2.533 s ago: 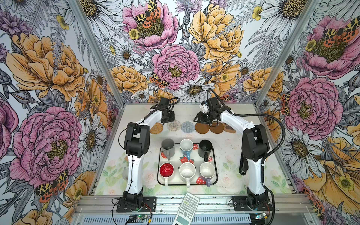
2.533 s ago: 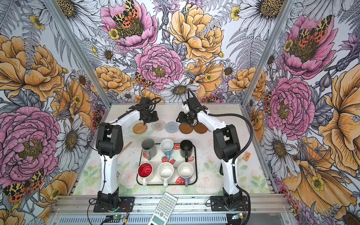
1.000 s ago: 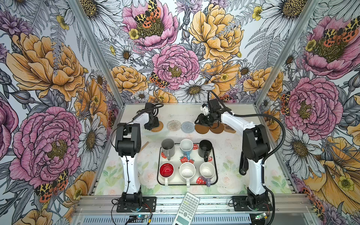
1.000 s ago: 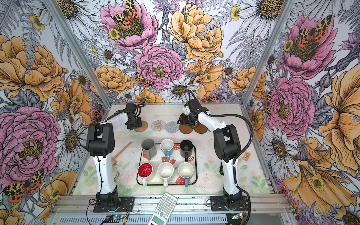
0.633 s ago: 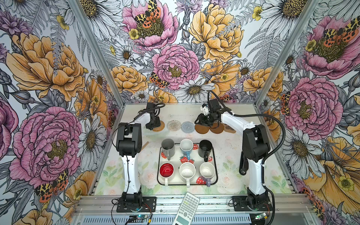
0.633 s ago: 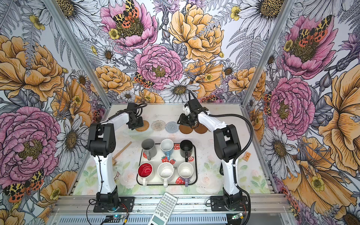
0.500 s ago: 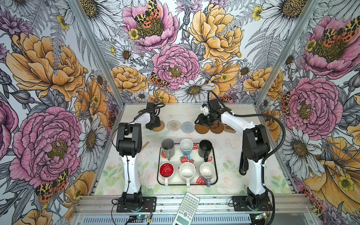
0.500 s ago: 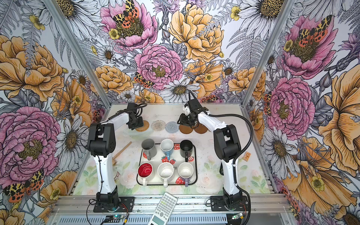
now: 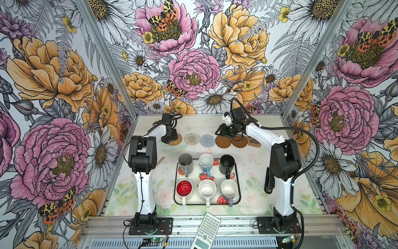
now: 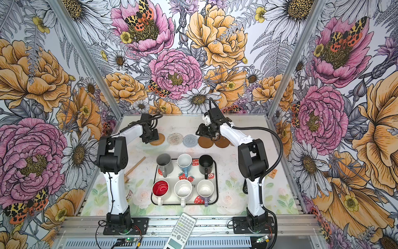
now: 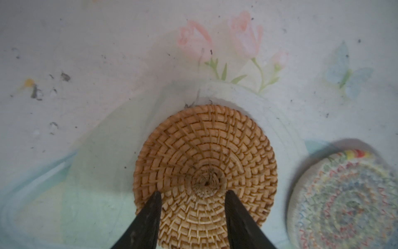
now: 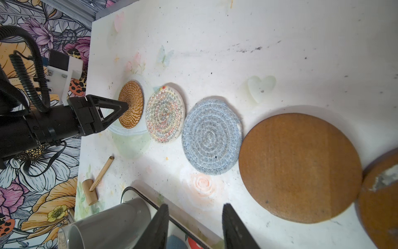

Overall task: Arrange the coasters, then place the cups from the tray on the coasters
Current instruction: 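Raise both arms high above the coaster row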

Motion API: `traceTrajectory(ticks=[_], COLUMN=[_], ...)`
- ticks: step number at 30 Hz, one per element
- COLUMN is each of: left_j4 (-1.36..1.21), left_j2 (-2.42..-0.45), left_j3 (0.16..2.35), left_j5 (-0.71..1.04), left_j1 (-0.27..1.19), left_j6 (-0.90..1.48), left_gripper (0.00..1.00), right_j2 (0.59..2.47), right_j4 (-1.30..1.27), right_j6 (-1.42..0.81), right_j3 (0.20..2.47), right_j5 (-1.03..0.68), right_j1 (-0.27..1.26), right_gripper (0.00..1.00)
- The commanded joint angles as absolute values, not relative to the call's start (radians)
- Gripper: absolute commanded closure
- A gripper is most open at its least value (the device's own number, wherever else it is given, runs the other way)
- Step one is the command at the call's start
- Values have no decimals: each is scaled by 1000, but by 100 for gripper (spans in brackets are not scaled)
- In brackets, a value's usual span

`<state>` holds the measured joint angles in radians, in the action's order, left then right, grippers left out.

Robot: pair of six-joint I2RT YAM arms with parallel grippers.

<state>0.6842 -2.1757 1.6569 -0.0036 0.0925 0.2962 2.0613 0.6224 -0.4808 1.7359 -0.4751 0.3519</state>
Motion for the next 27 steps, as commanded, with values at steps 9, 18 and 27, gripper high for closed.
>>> traceTrajectory(ticks=[9,18,27], left_j4=[683,598,477], left_j2=[-1936,-1669,-1401], left_j3=[1644,1514,1350], left_j5=[16,52,0], left_j1=[105,173,324], left_j6=[279,247,230], left_gripper=[49,49,41], right_j2=[1873,1620,1410], right_j4=[599,603,625], right_j6=[-433,-366,-385], right_j3=[1677,1446,1244], right_j5=[-465,-374,-330], right_j1=[344,340,340], right_gripper=[56,49,45])
